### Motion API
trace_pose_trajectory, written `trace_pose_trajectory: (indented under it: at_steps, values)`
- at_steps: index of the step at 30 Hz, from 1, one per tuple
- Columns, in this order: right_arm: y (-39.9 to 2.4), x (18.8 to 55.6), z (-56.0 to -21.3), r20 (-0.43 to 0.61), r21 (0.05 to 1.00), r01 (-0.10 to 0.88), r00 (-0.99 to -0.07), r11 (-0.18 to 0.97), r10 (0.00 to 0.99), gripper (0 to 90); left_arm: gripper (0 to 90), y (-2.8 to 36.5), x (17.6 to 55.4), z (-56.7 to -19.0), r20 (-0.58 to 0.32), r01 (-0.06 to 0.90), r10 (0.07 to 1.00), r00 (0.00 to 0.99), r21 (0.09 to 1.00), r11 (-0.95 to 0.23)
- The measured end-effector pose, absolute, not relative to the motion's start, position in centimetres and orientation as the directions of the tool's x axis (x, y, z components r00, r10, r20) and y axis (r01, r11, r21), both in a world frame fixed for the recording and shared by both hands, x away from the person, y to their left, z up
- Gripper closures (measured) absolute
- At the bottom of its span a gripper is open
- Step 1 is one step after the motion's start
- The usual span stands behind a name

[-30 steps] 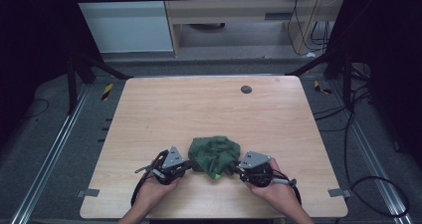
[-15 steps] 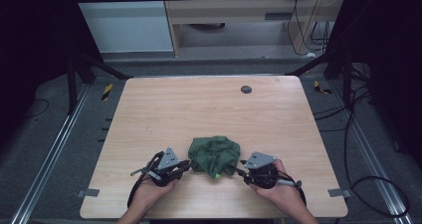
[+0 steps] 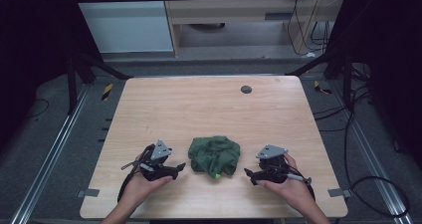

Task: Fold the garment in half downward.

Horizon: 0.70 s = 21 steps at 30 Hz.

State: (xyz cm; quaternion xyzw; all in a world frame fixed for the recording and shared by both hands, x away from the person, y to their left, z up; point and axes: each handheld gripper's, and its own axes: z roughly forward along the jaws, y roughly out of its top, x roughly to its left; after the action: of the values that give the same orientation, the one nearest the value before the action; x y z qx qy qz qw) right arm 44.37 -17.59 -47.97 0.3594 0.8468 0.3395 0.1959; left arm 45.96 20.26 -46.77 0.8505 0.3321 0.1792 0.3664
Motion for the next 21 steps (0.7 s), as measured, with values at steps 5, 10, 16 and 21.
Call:
trace_pose_trajectory:
  at_steps: [5, 10, 16, 21]
  values:
    - [-18.9, 45.3, -48.0, -0.048, 0.704, 0.525, -0.637, 0.479, 0.769, 10.6, 14.4, 21.2, 46.8, -46.6, 0.052, 0.468, 0.720, 0.693, 0.727, -0.502]
    - [-20.2, 46.5, -47.9, -0.016, 0.701, 0.564, -0.600, 0.437, 0.800, 9.1, 12.2, 22.2, 47.8, -46.5, 0.044, 0.500, 0.738, 0.673, 0.708, -0.499]
    - [-21.7, 48.1, -48.0, -0.002, 0.674, 0.600, -0.582, 0.431, 0.813, 8.4, 9.3, 23.1, 48.8, -46.6, 0.071, 0.517, 0.737, 0.672, 0.668, -0.536]
    - [-22.5, 49.3, -48.0, 0.012, 0.661, 0.627, -0.558, 0.412, 0.830, 8.7, 6.9, 23.7, 49.7, -46.8, 0.078, 0.530, 0.739, 0.669, 0.647, -0.549]
